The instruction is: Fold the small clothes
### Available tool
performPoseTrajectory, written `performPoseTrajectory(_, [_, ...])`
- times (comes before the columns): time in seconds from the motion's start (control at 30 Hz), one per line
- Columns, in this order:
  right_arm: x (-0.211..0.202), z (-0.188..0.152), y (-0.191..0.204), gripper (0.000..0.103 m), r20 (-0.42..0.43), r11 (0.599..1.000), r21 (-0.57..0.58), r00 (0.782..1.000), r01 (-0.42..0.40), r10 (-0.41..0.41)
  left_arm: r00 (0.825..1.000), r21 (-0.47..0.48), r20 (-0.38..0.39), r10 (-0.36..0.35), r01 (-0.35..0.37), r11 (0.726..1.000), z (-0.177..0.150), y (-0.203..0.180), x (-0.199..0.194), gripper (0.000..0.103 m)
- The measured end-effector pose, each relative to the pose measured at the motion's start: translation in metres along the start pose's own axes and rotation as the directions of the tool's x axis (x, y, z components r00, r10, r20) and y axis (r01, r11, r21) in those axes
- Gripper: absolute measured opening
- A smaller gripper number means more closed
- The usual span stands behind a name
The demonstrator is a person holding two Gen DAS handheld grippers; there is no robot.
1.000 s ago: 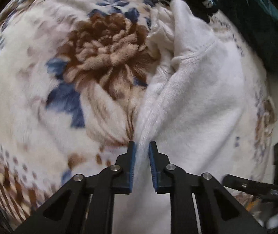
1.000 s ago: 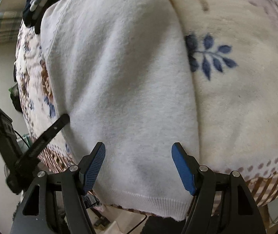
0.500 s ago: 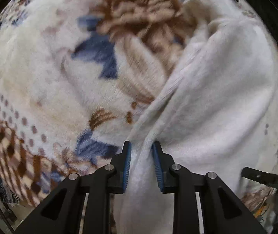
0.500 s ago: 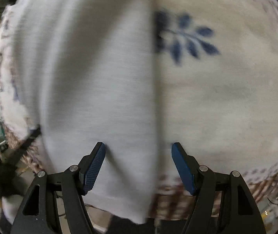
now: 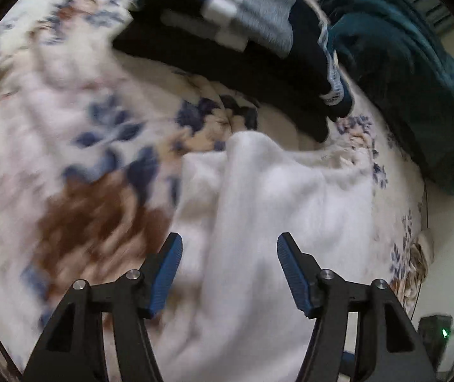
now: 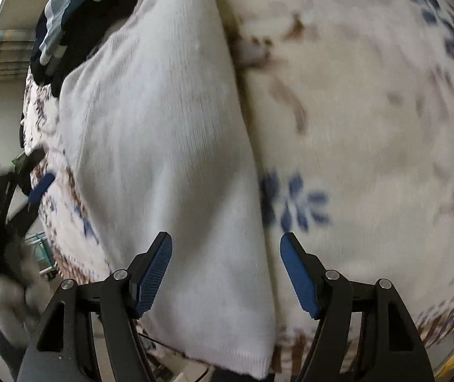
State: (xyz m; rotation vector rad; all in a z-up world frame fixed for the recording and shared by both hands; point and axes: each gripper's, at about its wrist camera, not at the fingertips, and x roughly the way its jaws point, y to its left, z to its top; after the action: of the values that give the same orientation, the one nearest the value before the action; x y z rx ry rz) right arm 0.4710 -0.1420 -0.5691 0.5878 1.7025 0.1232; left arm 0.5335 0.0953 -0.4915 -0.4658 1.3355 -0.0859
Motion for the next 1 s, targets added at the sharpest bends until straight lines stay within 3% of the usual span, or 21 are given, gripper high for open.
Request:
performPoseTrajectory(0.03, [-0.001, 0.005, 0.003, 0.073, 0.004, 1.0, 0.003, 1.0, 0.0, 0.0, 1.0, 0.018, -0.027, 0.004, -0.004, 1.0, 0.005, -0.004, 0.014, 0.059])
performPoseTrajectory(0.1, [-0.003, 0.023, 0.009, 0.073, 0.019, 1.0, 0.005, 1.0, 0.012, -0.012, 0.999, 0.024, -0.038, -0.004, 0.005, 1.0, 0.01, -0.008, 0.029, 0.047])
performPoseTrajectory(0.17, [-0.002, 0.036, 0.012, 0.073, 0.033, 1.0, 0.013, 0.999, 0.017, -0.017, 0.997, 0.016, -0.038, -0.068, 0.069, 0.998, 0.012, -0.009, 0.032, 0.026])
performPoseTrajectory(0.2, [-0.003, 0.044, 0.013, 0.073, 0.038, 1.0, 0.022, 0.999, 0.015, -0.016, 0.989, 0.01, -0.022, -0.147, 0.148, 0.989, 0.013, -0.009, 0.022, 0.022])
performPoseTrajectory(0.3, [-0.013, 0.065, 0.015, 0.073, 0.067, 0.999, 0.048, 0.998, 0.002, -0.005, 0.931, -0.085, -0.014, -0.365, 0.363, 0.928, 0.015, 0.009, 0.008, 0.02])
performPoseTrajectory(0.33, [-0.02, 0.07, 0.009, 0.073, 0.074, 0.999, 0.053, 0.997, -0.007, 0.003, 0.914, -0.148, -0.029, -0.406, 0.397, 0.906, 0.016, 0.025, 0.014, 0.021])
performPoseTrajectory(0.4, [-0.028, 0.087, 0.009, 0.073, 0.098, 0.997, 0.075, 0.995, -0.022, 0.015, 0.907, -0.272, -0.05, -0.419, 0.391, 0.879, 0.016, 0.063, 0.035, 0.026])
performPoseTrajectory(0.47, [-0.034, 0.106, 0.01, 0.073, 0.124, 0.995, 0.09, 0.992, -0.031, 0.02, 0.856, -0.415, -0.03, -0.516, 0.459, 0.786, 0.013, 0.091, 0.05, 0.028])
performPoseTrajectory(0.5, [-0.039, 0.115, 0.01, 0.073, 0.141, 0.995, 0.095, 0.99, -0.042, 0.029, 0.847, -0.42, -0.019, -0.531, 0.475, 0.773, 0.013, 0.094, 0.049, 0.029])
performPoseTrajectory(0.6, [-0.052, 0.152, 0.012, 0.073, 0.218, 0.989, 0.089, 0.972, -0.115, 0.093, 0.886, -0.303, -0.036, -0.462, 0.43, 0.85, 0.022, 0.074, 0.031, 0.041])
performPoseTrajectory(0.67, [-0.054, 0.189, 0.015, 0.073, 0.261, 0.986, 0.067, 0.957, -0.151, 0.128, 0.911, -0.202, -0.044, -0.409, 0.393, 0.897, 0.028, 0.053, 0.02, 0.063])
performPoseTrajectory(0.77, [-0.042, 0.239, 0.021, 0.073, 0.275, 0.989, 0.025, 0.952, -0.142, 0.13, 0.974, -0.034, -0.048, -0.223, 0.222, 0.974, 0.037, 0.018, 0.02, 0.064])
performPoseTrajectory(0.83, [-0.028, 0.265, 0.023, 0.073, 0.267, 0.99, 0.012, 0.955, -0.14, 0.132, 0.998, 0.035, -0.017, -0.066, 0.066, 0.997, 0.04, 0.003, 0.019, 0.064])
performPoseTrajectory(0.93, [-0.001, 0.291, 0.029, 0.073, 0.236, 0.983, -0.015, 0.955, -0.183, 0.181, 1.0, 0.075, 0.03, 0.008, -0.01, 0.997, 0.04, -0.009, 0.015, 0.064])
performPoseTrajectory(1.0, [0.001, 0.297, 0.04, 0.07, 0.256, 0.969, -0.089, 0.935, -0.232, 0.247, 1.0, 0.082, 0.026, 0.013, -0.016, 0.996, 0.042, -0.01, 0.018, 0.064])
